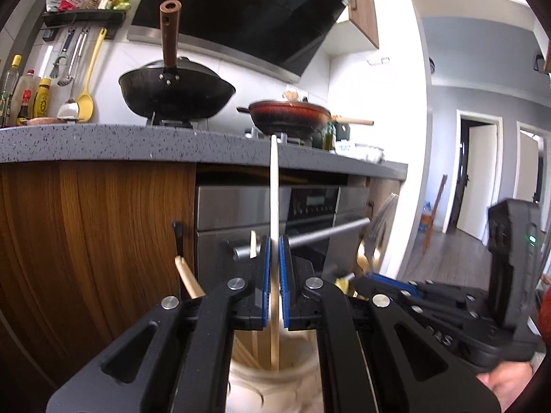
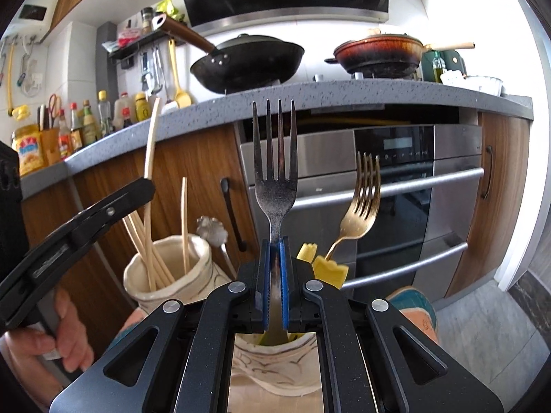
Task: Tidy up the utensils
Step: 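Lift and carry the chopstick and silver fork up over the ceramic holder, then drop the chopstick into the larger pot while the right tool drops the fork into the smaller pot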
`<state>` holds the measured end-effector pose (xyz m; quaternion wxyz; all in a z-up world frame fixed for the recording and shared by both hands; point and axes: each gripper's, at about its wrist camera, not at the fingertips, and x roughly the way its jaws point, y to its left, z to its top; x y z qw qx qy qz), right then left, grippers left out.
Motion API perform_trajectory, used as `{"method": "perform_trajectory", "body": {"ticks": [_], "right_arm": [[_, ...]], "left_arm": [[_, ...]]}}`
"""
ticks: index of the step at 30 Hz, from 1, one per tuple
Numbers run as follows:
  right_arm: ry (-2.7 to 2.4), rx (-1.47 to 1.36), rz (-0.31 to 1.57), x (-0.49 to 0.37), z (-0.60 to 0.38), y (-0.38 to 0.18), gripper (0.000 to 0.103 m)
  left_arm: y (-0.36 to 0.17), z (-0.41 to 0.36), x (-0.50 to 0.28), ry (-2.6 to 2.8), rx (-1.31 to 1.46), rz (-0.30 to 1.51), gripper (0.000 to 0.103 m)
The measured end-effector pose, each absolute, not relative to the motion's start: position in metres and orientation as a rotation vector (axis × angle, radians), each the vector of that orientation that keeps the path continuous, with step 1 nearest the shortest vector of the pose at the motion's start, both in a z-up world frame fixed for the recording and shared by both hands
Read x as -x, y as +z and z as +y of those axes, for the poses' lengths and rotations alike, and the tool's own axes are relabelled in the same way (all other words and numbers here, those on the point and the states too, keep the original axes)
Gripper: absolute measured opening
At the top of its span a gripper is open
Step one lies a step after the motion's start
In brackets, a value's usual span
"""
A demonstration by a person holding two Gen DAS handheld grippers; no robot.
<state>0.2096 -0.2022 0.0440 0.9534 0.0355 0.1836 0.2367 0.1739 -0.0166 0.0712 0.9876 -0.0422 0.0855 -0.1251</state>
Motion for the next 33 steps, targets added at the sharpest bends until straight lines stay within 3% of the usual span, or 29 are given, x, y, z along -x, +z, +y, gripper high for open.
{"method": "perform_trajectory", "body": {"ticks": [10, 15, 20, 25, 33], "right_arm": [[0.487, -0.028, 0.479, -0.218, -0.193, 0.024, 0.006], [0.491, -0.03, 0.493, -0.221, -0.193, 0.018, 0.007], [0.491, -0.04, 0.491, -0.219, -0.195, 0.019, 0.026], [0.487, -0.028, 0.481, -0.201, -0.2, 0.017, 0.027], [0.476, -0.041, 0.42, -0.144, -0.224, 0.023, 0.028]], "left_arm": [[0.054, -0.03, -0.174, -0.242, 0.022, 0.278, 0.007], [0.052, -0.029, -0.172, -0.233, 0.032, 0.289, 0.023], [0.056, -0.026, -0.163, -0.221, 0.034, 0.281, 0.038], [0.061, -0.018, -0.142, -0.185, 0.034, 0.27, 0.049], [0.036, -0.007, -0.095, -0.15, 0.033, 0.332, 0.056]]}}
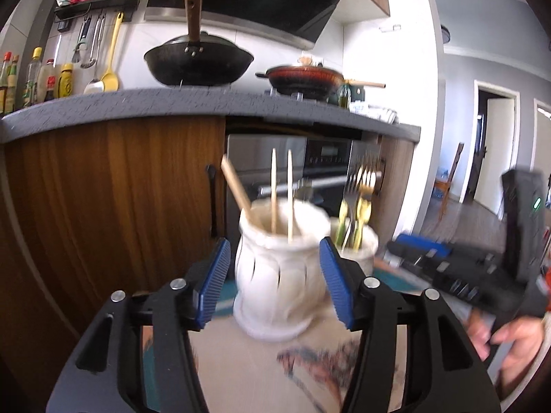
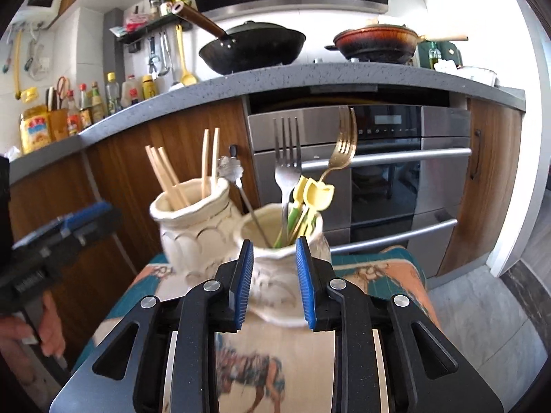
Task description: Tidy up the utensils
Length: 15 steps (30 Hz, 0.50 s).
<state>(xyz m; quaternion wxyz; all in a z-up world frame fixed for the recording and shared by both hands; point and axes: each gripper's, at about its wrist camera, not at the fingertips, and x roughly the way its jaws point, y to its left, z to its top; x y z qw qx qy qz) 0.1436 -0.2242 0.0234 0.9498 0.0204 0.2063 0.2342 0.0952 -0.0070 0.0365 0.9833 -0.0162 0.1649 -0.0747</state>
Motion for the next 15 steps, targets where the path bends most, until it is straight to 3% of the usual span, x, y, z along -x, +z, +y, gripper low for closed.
{"method": "perform_trajectory", "body": {"ticks": [3, 7, 11, 15], "right_arm": [[0.458, -0.035, 0.424, -0.125, -0.23, 0.011, 0.035], [0.427, -0.015, 0.437, -0.112, -0.233, -0.005, 0.043], [0.375, 0.014, 0.367, -0.1, -0.237, -0.007, 0.065], [0.361, 0.026, 0.283, -0.089, -0.24, -0.004, 0.084]], "left_arm": [[0.019, -0.005, -0.083, -0.137, 0.042, 0.372, 0.059], [0.001, -0.006, -0.069, -0.084, 0.03, 0.389, 0.075], [-0.005, -0.008, -0.056, -0.047, 0.014, 0.327, 0.096], [-0.011, -0.009, -0.049, -0.016, -0.004, 0.288, 0.097]]}}
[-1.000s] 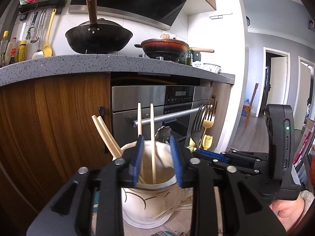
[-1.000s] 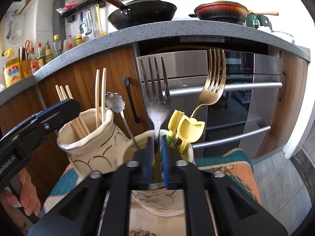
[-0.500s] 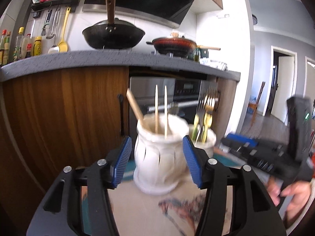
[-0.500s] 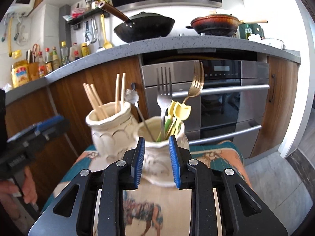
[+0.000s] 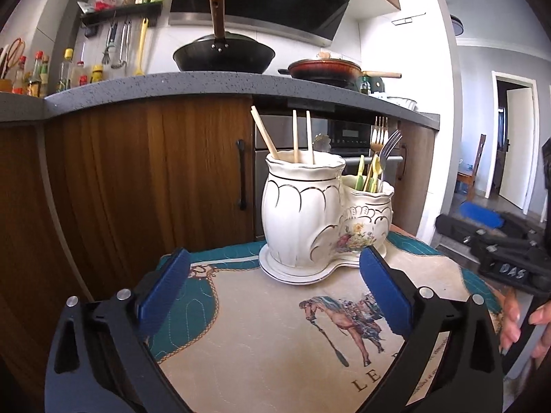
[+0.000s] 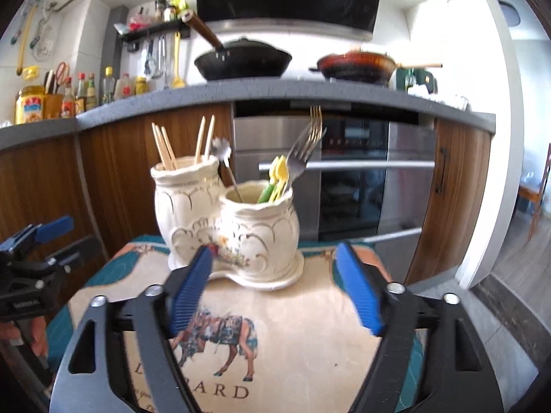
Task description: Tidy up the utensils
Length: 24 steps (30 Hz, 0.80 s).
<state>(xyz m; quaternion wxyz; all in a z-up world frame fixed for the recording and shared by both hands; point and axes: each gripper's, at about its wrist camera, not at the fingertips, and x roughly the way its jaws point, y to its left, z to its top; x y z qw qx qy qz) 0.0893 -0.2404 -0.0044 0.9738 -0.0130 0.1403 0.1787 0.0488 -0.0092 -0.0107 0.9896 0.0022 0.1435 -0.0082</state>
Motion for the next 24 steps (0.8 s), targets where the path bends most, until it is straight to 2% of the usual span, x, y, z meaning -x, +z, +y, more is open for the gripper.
{"method": "perform_trajectory", "body": {"ticks": [3, 9, 24], "right_arm": [[0.336, 0.04, 0.227, -0.0831, -0.2409, -0.0048, 0.091], [0.325, 0.086, 0.205, -0.0794, -0.234, -0.0076, 0.095], [0.324, 0.065, 0.201, -0.0794, -0.238, -0.0082, 0.098]], "left_arm": [[-0.0101, -0.0051, -0.0508, -0.002, 0.01, 0.286, 0.097], [-0.0095, -0.0036, -0.0501, 0.011, 0.009, 0.274, 0.097], [-0.0099, -0.0092, -0.0491, 0.008, -0.015, 0.271, 0.097]]}}
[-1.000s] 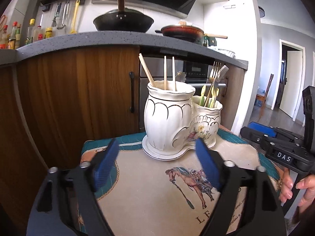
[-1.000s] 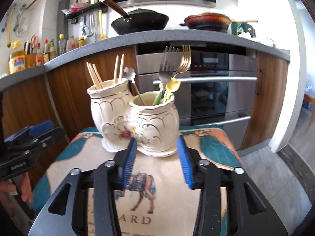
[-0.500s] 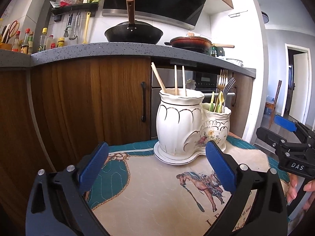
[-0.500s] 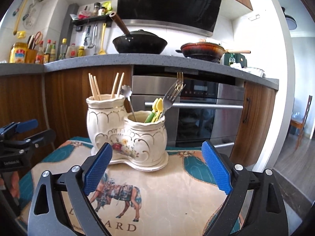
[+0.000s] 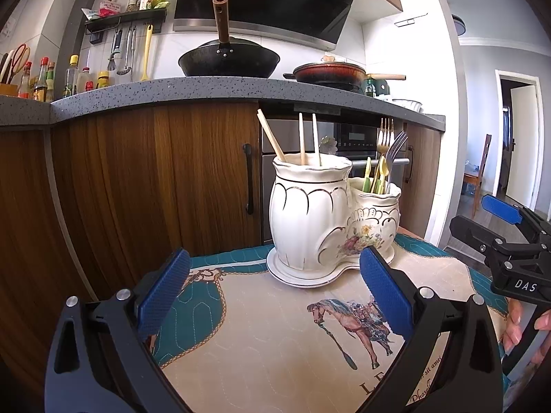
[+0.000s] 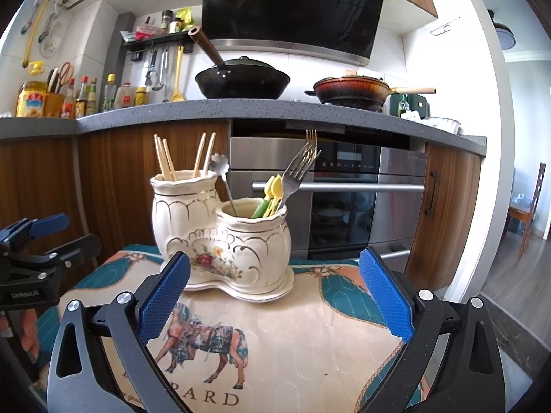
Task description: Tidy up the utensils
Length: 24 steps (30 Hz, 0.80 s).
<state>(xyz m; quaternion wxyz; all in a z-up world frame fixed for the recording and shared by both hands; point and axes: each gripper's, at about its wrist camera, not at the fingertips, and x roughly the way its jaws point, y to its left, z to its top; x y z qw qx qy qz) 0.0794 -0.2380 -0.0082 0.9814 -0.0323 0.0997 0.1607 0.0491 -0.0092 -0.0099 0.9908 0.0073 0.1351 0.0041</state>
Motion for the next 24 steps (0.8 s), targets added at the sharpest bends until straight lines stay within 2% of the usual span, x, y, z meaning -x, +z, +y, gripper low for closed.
{"method": "perform_trajectory", "body": {"ticks": [24], "right_arm": [[0.323, 0.055, 0.202, -0.0802, -0.2401, -0.0085, 0.098]], "left_arm": [[-0.0103, -0.0111, -0.0465, 0.005, -0.015, 0.268, 0.097]]}}
